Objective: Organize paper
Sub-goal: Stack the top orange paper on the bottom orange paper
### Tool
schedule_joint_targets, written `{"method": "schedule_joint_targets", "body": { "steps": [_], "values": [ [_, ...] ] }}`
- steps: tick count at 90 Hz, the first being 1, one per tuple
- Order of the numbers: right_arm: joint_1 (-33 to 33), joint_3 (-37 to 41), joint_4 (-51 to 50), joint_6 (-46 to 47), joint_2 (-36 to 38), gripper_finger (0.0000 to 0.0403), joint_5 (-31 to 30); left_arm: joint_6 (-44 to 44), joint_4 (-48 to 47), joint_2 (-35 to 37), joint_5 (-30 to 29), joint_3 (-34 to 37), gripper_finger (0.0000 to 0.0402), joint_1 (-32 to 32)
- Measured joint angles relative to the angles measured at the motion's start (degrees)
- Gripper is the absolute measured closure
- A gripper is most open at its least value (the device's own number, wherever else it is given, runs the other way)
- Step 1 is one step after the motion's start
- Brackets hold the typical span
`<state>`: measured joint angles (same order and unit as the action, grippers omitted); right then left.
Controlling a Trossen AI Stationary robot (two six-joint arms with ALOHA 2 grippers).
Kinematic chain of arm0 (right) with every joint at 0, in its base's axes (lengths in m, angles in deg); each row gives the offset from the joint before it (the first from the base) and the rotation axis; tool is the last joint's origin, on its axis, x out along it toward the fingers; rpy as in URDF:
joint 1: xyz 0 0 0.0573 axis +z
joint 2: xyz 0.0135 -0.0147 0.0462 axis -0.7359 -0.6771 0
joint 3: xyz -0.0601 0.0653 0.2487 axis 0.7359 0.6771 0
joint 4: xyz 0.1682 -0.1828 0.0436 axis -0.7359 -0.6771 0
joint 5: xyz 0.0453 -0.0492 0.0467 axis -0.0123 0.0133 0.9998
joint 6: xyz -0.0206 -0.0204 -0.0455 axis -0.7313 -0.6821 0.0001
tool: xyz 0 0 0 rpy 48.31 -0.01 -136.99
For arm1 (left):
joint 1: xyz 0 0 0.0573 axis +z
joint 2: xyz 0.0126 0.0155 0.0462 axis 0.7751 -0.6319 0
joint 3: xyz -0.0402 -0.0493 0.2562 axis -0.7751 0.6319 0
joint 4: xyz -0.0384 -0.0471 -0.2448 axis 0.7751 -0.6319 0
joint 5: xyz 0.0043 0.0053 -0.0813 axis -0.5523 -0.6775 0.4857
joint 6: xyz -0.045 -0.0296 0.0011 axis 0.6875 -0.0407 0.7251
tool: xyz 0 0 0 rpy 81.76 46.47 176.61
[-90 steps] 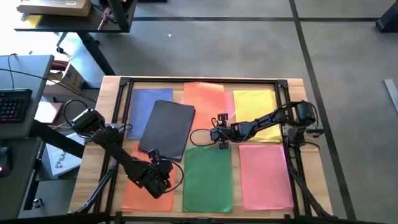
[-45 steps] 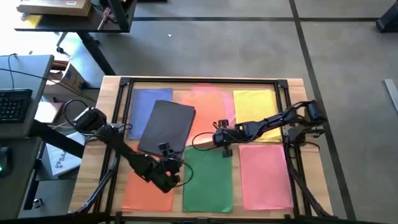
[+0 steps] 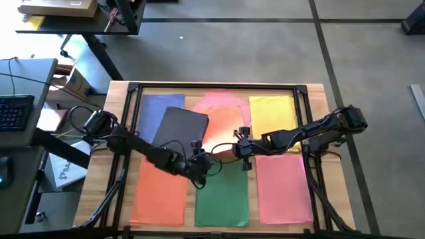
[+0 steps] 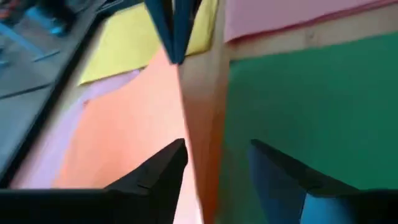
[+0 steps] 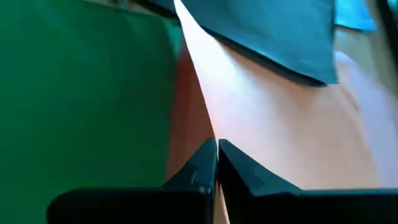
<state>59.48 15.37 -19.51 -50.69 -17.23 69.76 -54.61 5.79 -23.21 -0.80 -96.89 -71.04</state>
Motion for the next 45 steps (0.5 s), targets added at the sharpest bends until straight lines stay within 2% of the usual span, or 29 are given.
{"method": "schedule_joint_targets", "body": {
  "steps": [9, 33, 45],
  "values": [
    [0.9, 0.0, -0.3, 0.9, 0.0, 0.0403, -0.9, -3.1, 6.5, -0.5, 2.3, 2.3, 0.0231, 2.7],
    [3.7, -0.1, -0.4, 2.7, 0.1, 0.0403, -4.2, -5.0, 14.2, -5.1, 7.8, 3.5, 0.0218, 8.0],
    [4.2, -0.1, -0.5, 4.9, 0.1, 0.0403, -5.6, -7.6, 16.7, -7.6, 7.8, 3.5, 0.0223, 8.7]
  ]
}}
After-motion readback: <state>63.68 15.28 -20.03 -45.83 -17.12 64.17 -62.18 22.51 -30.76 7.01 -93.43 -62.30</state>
